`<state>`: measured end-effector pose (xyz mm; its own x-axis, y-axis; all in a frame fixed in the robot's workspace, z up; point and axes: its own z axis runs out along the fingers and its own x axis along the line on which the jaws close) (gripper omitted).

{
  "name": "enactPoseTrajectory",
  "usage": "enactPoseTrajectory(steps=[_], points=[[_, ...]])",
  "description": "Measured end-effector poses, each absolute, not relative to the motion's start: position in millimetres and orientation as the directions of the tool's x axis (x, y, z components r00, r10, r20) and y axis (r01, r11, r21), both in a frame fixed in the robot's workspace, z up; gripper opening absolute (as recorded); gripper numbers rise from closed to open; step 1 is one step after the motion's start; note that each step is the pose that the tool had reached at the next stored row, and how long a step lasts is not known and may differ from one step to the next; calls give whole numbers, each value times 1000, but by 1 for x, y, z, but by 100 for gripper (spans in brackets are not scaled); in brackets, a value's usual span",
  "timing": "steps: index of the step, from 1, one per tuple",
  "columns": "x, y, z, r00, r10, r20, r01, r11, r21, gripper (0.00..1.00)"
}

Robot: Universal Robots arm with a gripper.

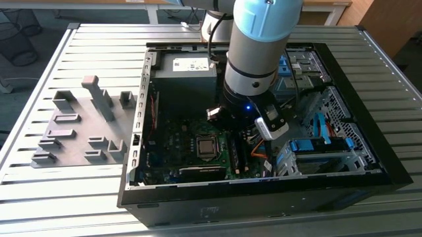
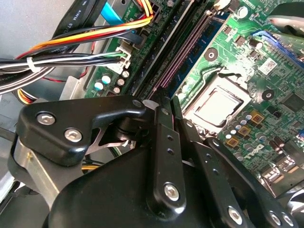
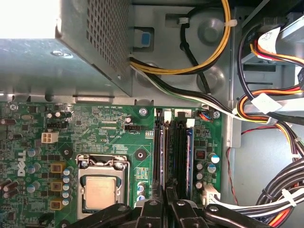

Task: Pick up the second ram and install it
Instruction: 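Insert the second ram into the second slot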

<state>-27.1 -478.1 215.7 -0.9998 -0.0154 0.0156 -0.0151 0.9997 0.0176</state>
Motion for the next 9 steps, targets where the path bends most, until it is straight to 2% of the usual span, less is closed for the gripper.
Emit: enactPoseTrajectory(steps=[9], points=[[-26, -478, 219, -1000, -15, 23, -15, 1000, 18, 14]])
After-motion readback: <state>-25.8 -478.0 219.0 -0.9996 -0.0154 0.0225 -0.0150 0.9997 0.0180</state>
